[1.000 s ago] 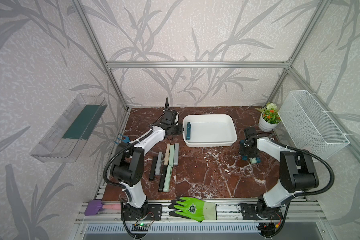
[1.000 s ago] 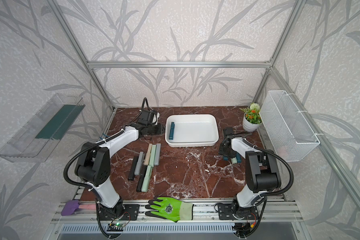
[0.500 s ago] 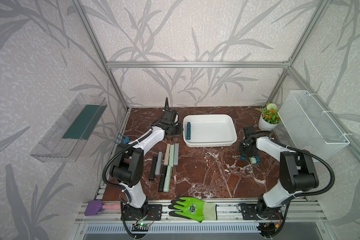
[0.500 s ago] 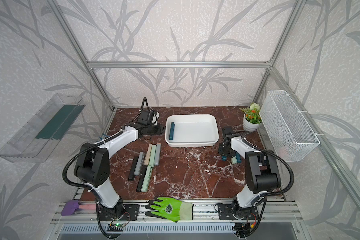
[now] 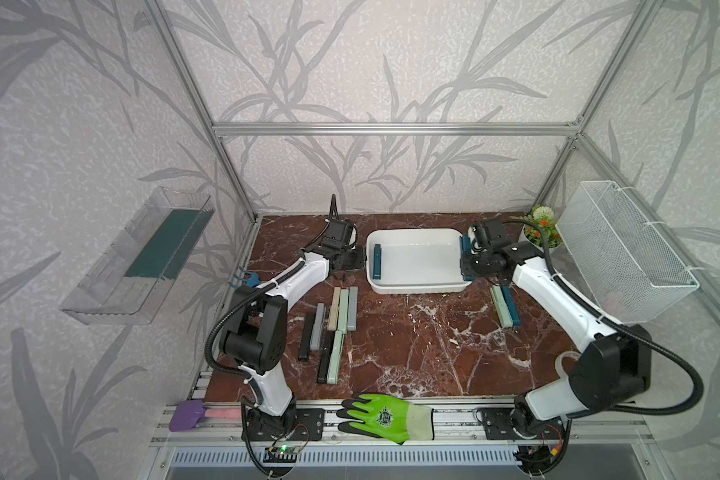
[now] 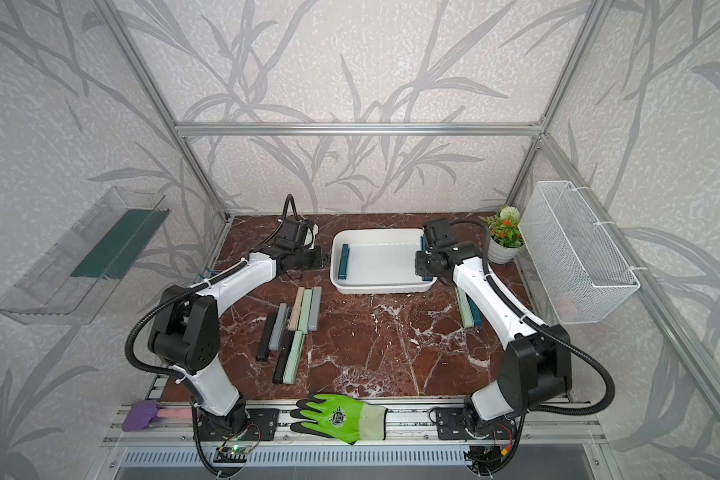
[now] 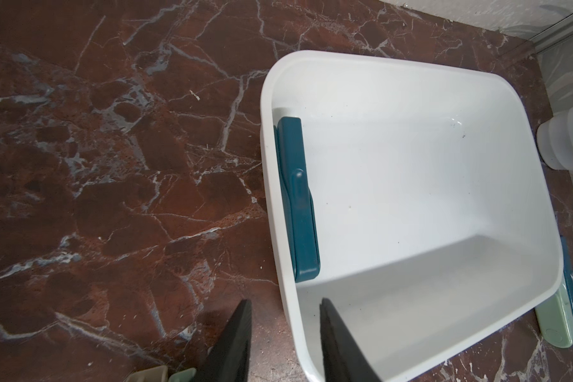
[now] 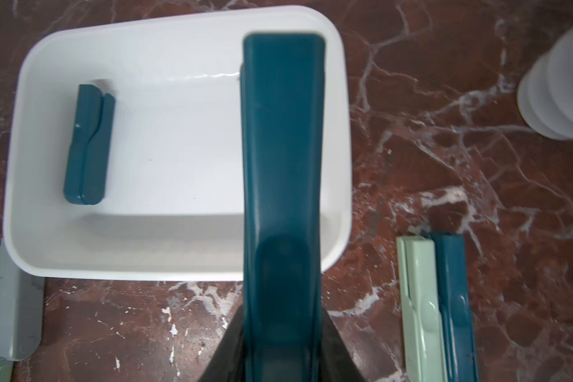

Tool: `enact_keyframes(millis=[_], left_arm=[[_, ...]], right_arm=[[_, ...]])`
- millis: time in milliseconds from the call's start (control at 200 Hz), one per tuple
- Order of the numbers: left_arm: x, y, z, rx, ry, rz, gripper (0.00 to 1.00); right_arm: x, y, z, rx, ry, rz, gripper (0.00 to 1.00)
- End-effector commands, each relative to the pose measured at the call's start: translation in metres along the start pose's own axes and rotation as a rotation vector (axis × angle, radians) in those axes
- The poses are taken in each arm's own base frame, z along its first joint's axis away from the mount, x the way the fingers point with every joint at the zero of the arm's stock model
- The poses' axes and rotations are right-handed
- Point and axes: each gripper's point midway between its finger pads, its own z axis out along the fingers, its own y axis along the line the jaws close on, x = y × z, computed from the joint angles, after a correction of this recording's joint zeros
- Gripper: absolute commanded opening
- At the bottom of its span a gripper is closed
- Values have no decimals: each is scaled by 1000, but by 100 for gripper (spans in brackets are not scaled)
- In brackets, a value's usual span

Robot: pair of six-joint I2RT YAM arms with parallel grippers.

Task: Put the pruning pliers into the storage box
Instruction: Pick up the pruning pliers from the center of the board, then place the pruning pliers in the storage box.

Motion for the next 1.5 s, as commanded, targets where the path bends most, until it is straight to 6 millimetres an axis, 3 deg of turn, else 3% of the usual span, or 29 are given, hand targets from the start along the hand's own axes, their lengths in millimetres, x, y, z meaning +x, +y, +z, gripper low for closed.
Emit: enact_keyframes(millis=[0, 180, 290, 590, 815, 1494], left_arm=[[-7, -5, 3, 12, -19, 9, 35], [-3, -6, 16, 31, 5, -8, 35], [3, -7, 24, 44, 20, -29, 34], [11, -2, 41, 37, 46, -42, 30], [13, -2, 48, 49, 58, -52, 28], [14, -3, 49, 58, 52, -60, 27]], right_arm=[[-12, 42, 29, -64, 23, -61, 21], [-32, 101, 84, -150, 72, -91, 21], [-33, 129, 115, -164, 112, -114, 22], [-25, 160, 169, -163, 168, -31, 24], [-18, 176, 184, -156, 187, 39, 25], [-1, 186, 203, -132, 227, 148, 32]])
